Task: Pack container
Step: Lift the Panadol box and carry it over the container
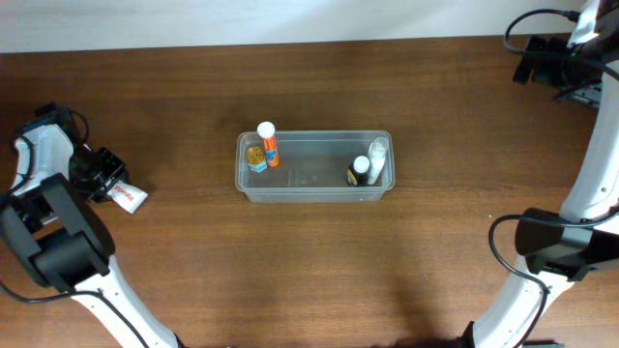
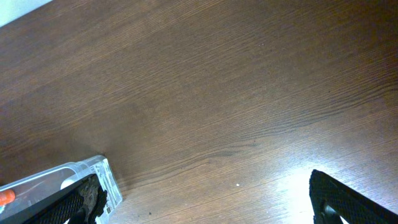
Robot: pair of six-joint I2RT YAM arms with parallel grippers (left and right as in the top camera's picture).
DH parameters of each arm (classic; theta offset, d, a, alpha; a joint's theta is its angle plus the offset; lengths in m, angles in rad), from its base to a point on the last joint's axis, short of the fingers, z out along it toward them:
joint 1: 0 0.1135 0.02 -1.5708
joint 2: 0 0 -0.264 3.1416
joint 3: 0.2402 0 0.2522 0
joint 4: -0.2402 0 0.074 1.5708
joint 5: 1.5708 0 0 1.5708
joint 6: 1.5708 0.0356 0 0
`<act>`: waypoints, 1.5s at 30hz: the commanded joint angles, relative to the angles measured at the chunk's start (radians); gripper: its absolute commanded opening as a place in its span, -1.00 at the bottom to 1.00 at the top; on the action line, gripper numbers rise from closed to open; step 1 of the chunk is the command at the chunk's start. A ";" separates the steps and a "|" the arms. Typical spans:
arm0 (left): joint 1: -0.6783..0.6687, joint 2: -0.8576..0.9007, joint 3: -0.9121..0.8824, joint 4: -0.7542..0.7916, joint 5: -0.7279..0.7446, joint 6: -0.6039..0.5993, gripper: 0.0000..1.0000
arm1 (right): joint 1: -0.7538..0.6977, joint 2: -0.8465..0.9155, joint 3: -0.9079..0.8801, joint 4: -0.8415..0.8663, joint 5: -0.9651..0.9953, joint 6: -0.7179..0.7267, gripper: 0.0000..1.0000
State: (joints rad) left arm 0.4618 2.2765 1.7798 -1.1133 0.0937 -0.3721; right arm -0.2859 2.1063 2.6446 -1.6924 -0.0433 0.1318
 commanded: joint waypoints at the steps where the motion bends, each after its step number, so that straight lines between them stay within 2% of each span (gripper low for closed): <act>1: -0.008 0.019 0.087 -0.043 0.089 0.039 -0.14 | -0.002 -0.034 0.016 -0.006 -0.002 0.004 0.97; 4: -0.022 0.019 0.178 -0.110 0.138 0.084 -0.14 | -0.003 -0.034 0.016 -0.006 -0.002 0.004 0.97; 13: -0.136 0.019 0.518 -0.339 0.158 0.213 -0.14 | -0.003 -0.034 0.016 -0.006 -0.002 0.004 0.97; 24: -0.457 0.019 0.874 -0.506 0.152 0.474 -0.13 | -0.003 -0.034 0.016 -0.006 -0.002 0.004 0.97; 31: -0.654 0.019 0.937 -0.571 0.055 0.587 -0.14 | -0.003 -0.034 0.016 -0.006 -0.002 0.004 0.97; 39: -0.837 0.019 0.935 -0.575 0.037 0.729 -0.13 | -0.003 -0.034 0.016 -0.006 -0.002 0.004 0.97; 45: -0.927 0.019 0.915 -0.575 -0.040 0.766 -0.13 | -0.003 -0.034 0.016 -0.006 -0.002 0.004 0.97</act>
State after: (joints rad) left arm -0.4393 2.2894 2.6957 -1.6852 0.1169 0.3382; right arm -0.2859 2.1063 2.6446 -1.6924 -0.0433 0.1318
